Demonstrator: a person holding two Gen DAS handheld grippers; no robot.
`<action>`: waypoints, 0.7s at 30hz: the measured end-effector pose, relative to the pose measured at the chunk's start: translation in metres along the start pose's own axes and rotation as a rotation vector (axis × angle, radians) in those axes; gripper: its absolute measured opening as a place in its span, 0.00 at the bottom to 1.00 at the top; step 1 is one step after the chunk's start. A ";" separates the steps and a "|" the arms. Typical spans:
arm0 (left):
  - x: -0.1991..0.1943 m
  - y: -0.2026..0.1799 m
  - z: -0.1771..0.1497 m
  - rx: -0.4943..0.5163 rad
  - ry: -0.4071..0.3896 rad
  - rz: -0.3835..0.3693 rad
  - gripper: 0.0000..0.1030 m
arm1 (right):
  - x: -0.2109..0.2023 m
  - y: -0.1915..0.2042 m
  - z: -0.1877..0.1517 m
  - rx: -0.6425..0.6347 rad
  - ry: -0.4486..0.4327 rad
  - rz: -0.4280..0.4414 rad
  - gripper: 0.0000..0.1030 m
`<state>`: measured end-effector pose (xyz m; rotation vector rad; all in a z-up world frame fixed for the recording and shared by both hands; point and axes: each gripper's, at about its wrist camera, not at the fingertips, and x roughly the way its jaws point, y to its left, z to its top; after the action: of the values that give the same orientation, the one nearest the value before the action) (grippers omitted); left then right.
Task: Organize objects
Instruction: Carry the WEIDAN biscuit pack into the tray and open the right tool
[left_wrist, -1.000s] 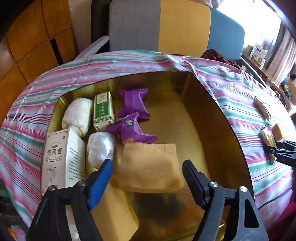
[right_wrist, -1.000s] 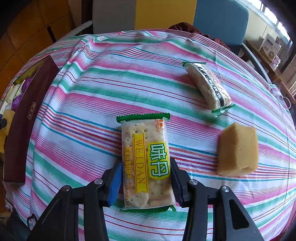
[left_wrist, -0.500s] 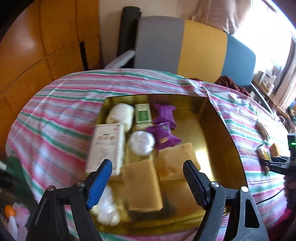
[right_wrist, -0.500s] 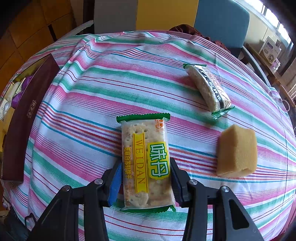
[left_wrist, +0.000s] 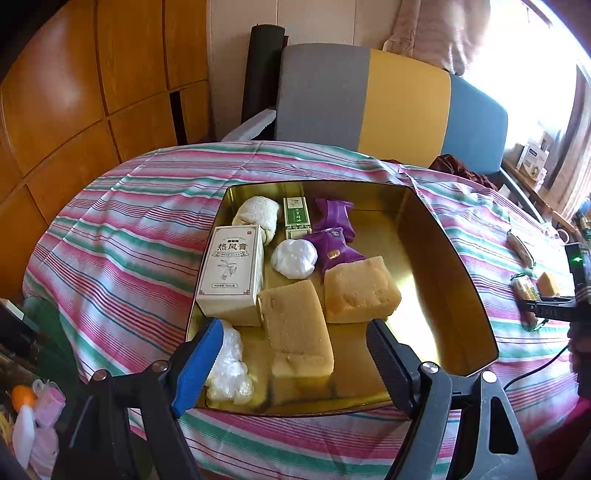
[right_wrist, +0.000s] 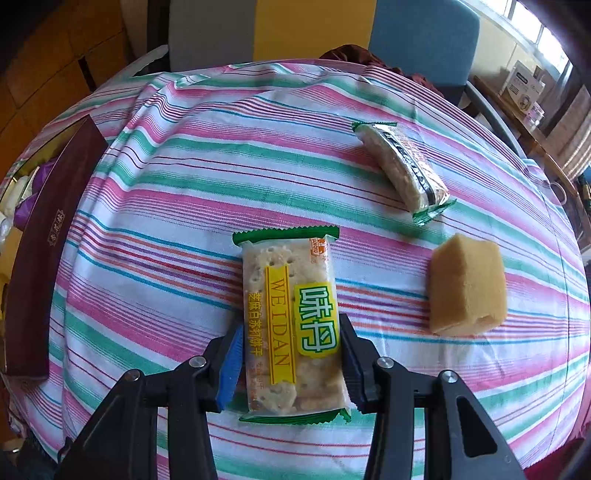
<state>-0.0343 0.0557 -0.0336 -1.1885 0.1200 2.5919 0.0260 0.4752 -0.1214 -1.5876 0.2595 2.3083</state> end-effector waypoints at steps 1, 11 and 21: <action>-0.001 0.000 0.000 0.000 -0.002 -0.002 0.78 | -0.003 0.002 -0.001 0.011 -0.002 0.010 0.46; -0.003 0.008 -0.004 -0.023 -0.013 -0.006 0.78 | -0.072 0.053 0.003 -0.016 -0.138 0.138 0.46; -0.004 0.022 -0.006 -0.064 -0.017 -0.017 0.78 | -0.124 0.187 0.012 -0.193 -0.170 0.274 0.46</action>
<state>-0.0335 0.0328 -0.0352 -1.1832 0.0234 2.6081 -0.0122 0.2852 -0.0086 -1.5098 0.2313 2.7353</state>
